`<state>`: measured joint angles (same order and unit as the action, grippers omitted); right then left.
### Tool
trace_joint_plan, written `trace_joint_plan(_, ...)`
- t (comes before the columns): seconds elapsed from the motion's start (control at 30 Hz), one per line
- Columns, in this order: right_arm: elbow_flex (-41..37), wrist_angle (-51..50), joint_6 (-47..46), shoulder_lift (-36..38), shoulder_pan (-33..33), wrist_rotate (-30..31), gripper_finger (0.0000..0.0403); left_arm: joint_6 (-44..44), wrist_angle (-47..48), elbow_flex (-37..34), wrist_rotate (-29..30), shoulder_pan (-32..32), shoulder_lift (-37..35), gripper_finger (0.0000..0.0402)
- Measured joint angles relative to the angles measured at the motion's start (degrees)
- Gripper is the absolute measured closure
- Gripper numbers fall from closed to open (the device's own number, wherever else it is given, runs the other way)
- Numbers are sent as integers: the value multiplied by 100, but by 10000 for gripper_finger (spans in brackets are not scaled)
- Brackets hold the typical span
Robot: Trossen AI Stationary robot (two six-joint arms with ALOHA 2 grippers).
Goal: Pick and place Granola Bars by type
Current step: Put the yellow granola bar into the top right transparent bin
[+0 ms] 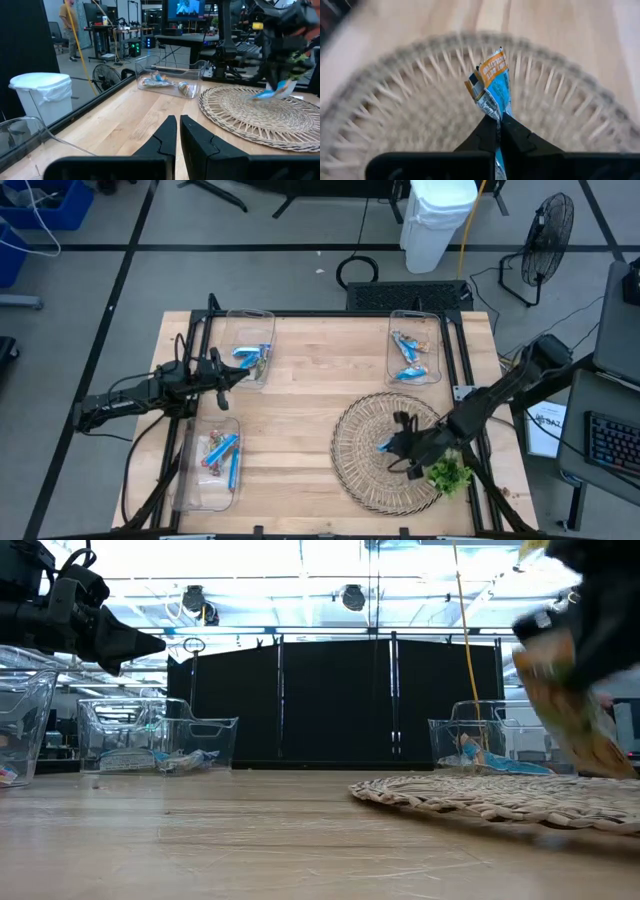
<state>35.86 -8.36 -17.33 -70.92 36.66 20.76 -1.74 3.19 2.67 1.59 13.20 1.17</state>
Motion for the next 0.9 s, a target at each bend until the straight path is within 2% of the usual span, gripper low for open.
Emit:
trace_joint_plan(0.47,0,124,994,1820,-263,-3,401,0,0,-1,0,0,-1,371)
trace_joint_plan(0.67,0,-83,1141,2188,-381,-1,401,0,-1,-1,1,-1,0,371)
trace_joint_plan(0.9,-107,-154,1224,2259,-506,-4,401,0,-1,0,1,1,-2,371)
